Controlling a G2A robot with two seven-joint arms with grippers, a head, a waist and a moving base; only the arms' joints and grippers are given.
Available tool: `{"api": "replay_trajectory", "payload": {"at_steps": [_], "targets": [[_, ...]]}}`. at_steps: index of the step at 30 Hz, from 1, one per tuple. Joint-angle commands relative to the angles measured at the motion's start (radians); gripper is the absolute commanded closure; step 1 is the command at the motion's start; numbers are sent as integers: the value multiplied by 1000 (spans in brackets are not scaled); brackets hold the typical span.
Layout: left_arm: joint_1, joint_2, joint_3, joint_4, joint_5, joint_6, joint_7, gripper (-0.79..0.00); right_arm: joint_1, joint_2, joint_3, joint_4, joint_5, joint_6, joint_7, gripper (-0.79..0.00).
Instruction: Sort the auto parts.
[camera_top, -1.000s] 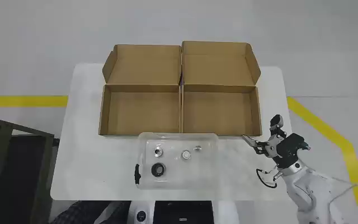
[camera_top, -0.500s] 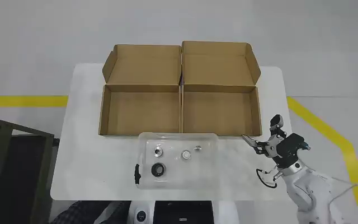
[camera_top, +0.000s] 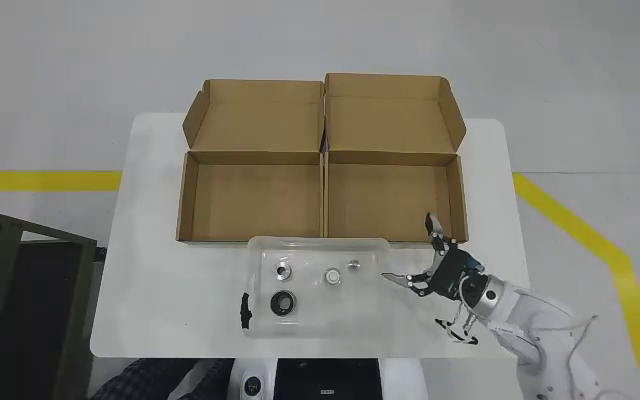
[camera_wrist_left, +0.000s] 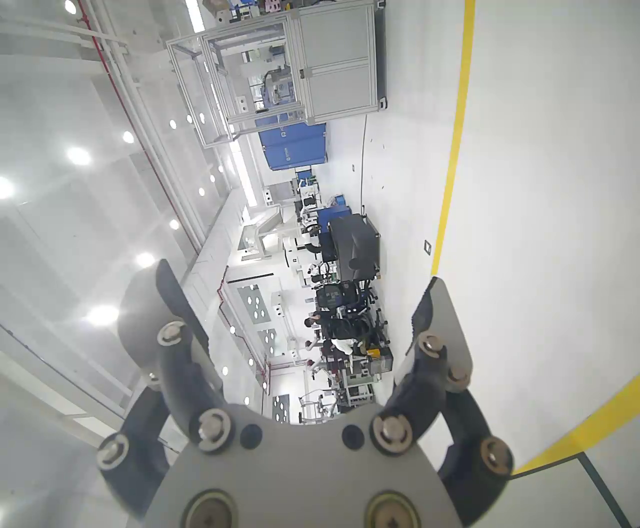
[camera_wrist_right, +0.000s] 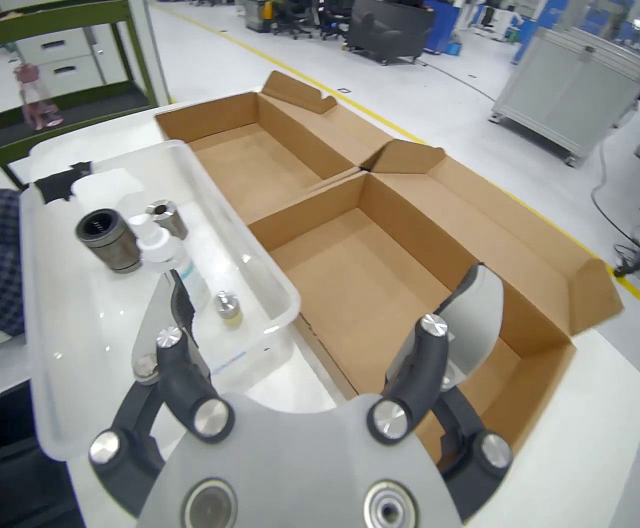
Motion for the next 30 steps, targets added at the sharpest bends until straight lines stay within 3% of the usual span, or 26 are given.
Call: {"api": "replay_trajectory", "payload": {"at_steps": [1, 13, 30], "targets": [[0, 0, 0, 0, 0, 0, 0, -785, 9, 1, -30, -15, 1, -21, 29, -785], [0, 0, 0, 0, 0, 0, 0, -785, 109, 0, -248, -15, 17, -62, 232, -785], [0, 0, 0, 0, 0, 0, 0, -785, 199, 3, -382, 41, -42, -19, 307, -785]]}}
